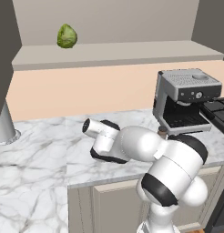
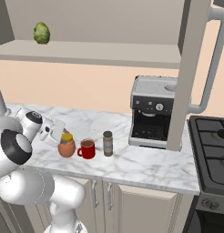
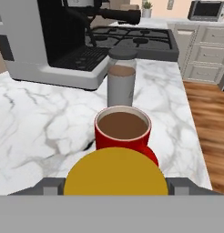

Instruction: Pick the cinnamon and honey bottle from the cabinet and place them next to the mug.

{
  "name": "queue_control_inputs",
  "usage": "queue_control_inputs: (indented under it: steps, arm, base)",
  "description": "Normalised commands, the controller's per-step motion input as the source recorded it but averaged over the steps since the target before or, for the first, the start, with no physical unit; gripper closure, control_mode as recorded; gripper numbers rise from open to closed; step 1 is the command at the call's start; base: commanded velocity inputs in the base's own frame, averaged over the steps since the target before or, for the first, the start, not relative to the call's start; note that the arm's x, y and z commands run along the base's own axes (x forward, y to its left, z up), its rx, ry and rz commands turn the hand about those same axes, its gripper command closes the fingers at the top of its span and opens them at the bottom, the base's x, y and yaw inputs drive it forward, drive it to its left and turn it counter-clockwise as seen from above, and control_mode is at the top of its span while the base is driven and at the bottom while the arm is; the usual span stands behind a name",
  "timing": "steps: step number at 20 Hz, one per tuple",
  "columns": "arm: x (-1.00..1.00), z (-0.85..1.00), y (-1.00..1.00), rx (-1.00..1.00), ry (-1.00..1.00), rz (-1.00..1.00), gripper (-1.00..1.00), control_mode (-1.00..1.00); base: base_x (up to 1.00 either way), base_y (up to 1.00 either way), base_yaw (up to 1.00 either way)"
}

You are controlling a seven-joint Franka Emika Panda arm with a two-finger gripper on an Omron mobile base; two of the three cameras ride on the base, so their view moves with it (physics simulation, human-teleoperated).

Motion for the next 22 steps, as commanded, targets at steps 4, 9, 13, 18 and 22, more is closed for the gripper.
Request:
queue_control_inputs:
  steps: [4,9,13,18,22]
  arm:
    - [0.14,0.0,0.0,-0.01,0.0,0.0,1.0,-1.0]
    - [0.02,0.0,0.0,-0.06,0.0,0.0,1.0,-1.0]
    - [0.0,0.0,0.09,-0.01,0.0,0.0,1.0,-1.0]
    - [0.0,0.0,0.06,0.0,0.0,0.0,-1.0,-1.0]
    - [0.0,0.0,0.03,0.0,0.01,0.0,-1.0,-1.0]
  base:
    - [0.0,0.0,0.0]
    - [0.0,0.0,0.0]
    - [0.0,0.0,0.0]
    - [0.0,0.0,0.0]
    - [0.0,0.0,0.0]
